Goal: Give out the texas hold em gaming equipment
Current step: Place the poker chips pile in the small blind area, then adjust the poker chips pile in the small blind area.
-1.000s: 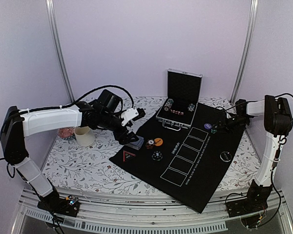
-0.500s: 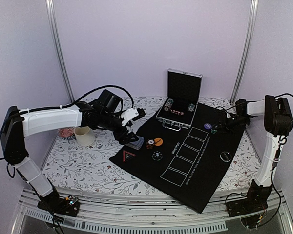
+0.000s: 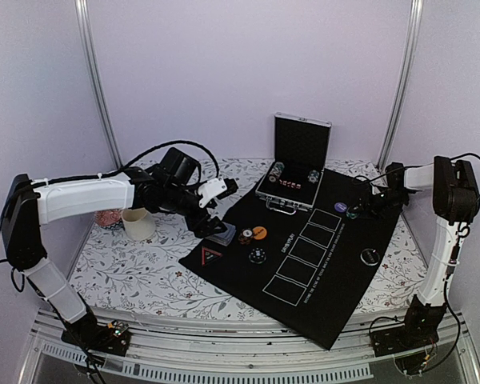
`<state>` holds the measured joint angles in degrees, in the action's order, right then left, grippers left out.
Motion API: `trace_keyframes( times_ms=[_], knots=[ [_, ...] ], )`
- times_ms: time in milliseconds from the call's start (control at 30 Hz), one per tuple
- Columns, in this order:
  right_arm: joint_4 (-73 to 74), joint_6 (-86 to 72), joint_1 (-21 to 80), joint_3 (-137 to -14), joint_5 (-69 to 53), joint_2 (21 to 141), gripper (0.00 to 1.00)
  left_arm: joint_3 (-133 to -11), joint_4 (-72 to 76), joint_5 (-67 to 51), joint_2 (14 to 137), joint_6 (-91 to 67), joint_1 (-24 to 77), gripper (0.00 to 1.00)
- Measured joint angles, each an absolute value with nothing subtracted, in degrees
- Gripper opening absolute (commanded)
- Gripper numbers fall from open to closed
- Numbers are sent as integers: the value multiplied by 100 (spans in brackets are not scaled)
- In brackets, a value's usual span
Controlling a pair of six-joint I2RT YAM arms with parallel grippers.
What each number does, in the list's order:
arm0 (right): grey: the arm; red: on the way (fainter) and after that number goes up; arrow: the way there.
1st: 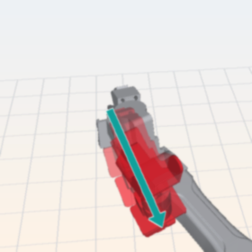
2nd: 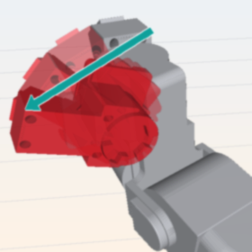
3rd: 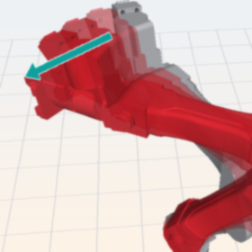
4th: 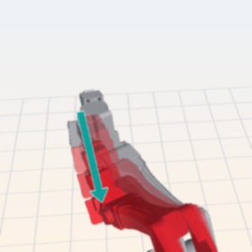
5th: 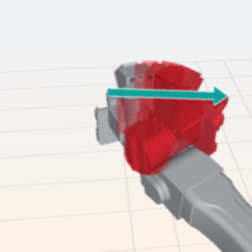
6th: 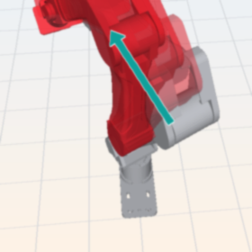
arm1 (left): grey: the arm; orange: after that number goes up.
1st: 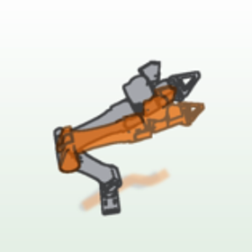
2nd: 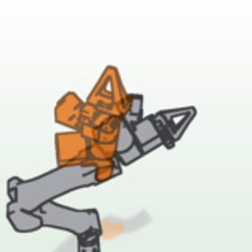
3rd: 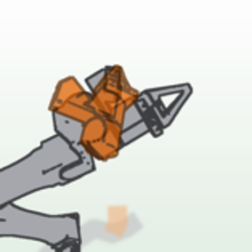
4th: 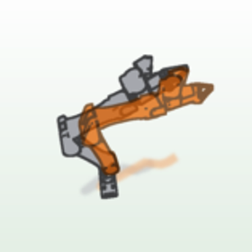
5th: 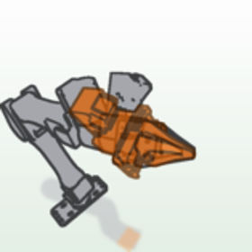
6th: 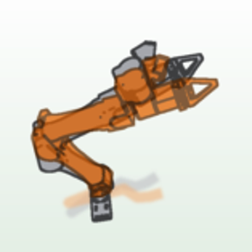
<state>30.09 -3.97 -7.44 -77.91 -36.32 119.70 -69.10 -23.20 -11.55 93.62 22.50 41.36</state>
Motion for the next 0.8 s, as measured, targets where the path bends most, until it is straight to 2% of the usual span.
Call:
trace_keyframes(
  times_ms=[200, 333, 467, 533, 667, 700, 800],
  knots=[
    [3011, -440, -744, -7791, -3420, 11931, 47, -6893, -2320, -1155, 9362, 2250, 4136, 86],
    [3009, -469, -746, -7791, -3039, 11841, 56, -6884, -2320, -1155, 9362, 2250, 4136, 85],
    [3004, -454, -751, -7793, -2571, 11743, 62, -6884, -2320, -1155, 9362, 2250, 4136, 85],
    [3013, -438, -753, -7800, -2383, 11708, 68, -6884, -2318, -1157, 9362, 2250, 4136, 85],
    [3142, -344, -751, -7900, -2108, 11675, 96, -6882, -2318, -1157, 9362, 2252, 4136, 86],
    [3190, -314, -742, -7942, -2088, 11671, 100, -6882, -2318, -1157, 9362, 2252, 4136, 86],
    [3332, -99, -668, -8044, -1962, 11662, 99, -6879, -2316, -1164, 9362, 2255, 4136, 86]
  ],
)
